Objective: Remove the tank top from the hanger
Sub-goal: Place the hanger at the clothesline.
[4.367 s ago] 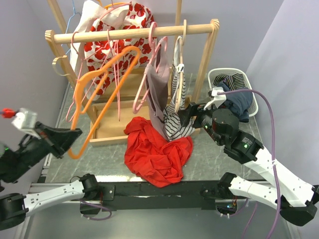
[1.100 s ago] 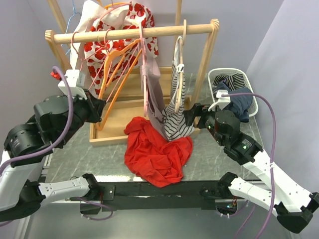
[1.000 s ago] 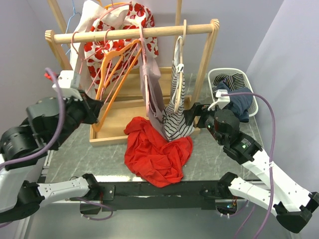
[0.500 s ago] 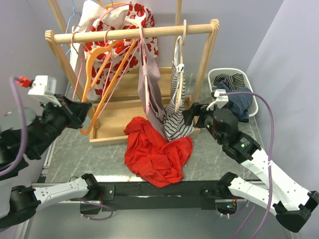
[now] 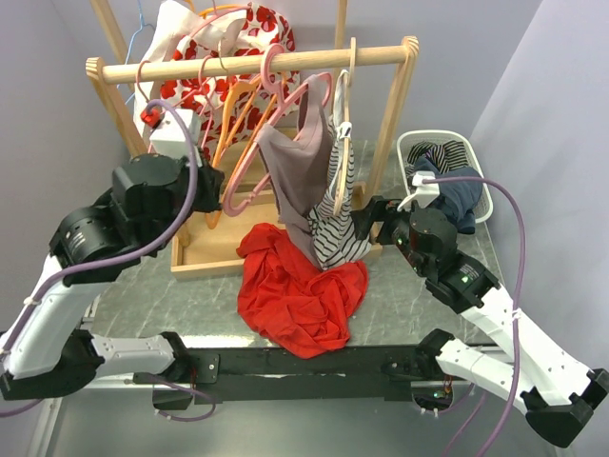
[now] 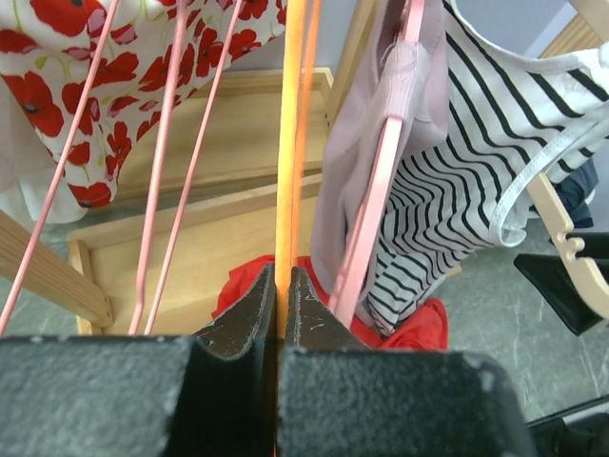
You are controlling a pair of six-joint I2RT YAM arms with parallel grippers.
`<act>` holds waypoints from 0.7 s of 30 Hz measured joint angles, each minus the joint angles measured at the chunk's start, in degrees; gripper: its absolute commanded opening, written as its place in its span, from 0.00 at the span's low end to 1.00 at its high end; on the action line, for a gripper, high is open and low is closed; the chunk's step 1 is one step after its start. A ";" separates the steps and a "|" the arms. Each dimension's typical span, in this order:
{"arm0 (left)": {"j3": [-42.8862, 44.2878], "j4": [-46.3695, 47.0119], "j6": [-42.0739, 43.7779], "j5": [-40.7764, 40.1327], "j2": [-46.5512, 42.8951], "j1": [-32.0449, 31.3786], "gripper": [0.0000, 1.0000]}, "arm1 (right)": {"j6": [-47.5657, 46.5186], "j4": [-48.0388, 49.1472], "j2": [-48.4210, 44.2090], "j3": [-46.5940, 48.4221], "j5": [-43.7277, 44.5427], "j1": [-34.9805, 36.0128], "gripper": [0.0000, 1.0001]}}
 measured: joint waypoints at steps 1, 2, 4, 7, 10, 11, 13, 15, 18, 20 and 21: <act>0.79 -0.33 0.00 -0.46 0.79 -0.15 0.01 | -0.02 -0.02 -0.11 -0.07 0.00 -0.24 0.98; 1.81 -0.85 -0.07 -1.33 1.75 -0.55 0.01 | -0.02 0.00 -0.20 -0.11 -0.04 -0.50 0.98; 3.54 -1.31 -0.15 -3.28 3.28 -1.57 0.01 | -0.02 0.02 -0.33 -0.13 -0.07 -0.92 0.98; 6.91 -3.54 -0.35 -6.84 6.16 -3.89 0.01 | -0.02 0.20 -0.52 -0.55 -0.11 -1.27 0.98; 10.80 -6.51 -1.25 -10.71 9.46 -6.08 0.01 | 0.00 0.24 -0.57 -1.07 -0.35 -1.60 0.98; 11.52 -7.23 -1.73 -11.58 10.23 -6.43 0.01 | 0.00 0.35 -0.59 -1.20 -0.46 -1.73 0.98; 12.46 -9.25 -2.75 -13.29 11.52 -7.02 0.01 | 0.00 0.42 -0.59 -1.38 -0.61 -1.90 0.98; 12.83 -11.52 -4.31 -14.36 12.31 -7.37 0.01 | -0.02 0.42 -0.59 -1.57 -0.74 -2.16 0.98; 12.83 -14.58 -6.88 -14.86 12.83 -7.41 0.01 | -0.02 0.42 -0.61 -1.60 -0.94 -2.47 0.98; 12.37 -15.76 -8.52 -15.37 12.87 -7.37 0.01 | -0.02 0.42 -0.66 -1.60 -1.01 -2.54 0.98; 12.09 -16.44 -9.38 -15.65 12.87 -7.34 0.01 | -0.02 0.42 -0.74 -1.60 -1.05 -2.54 0.98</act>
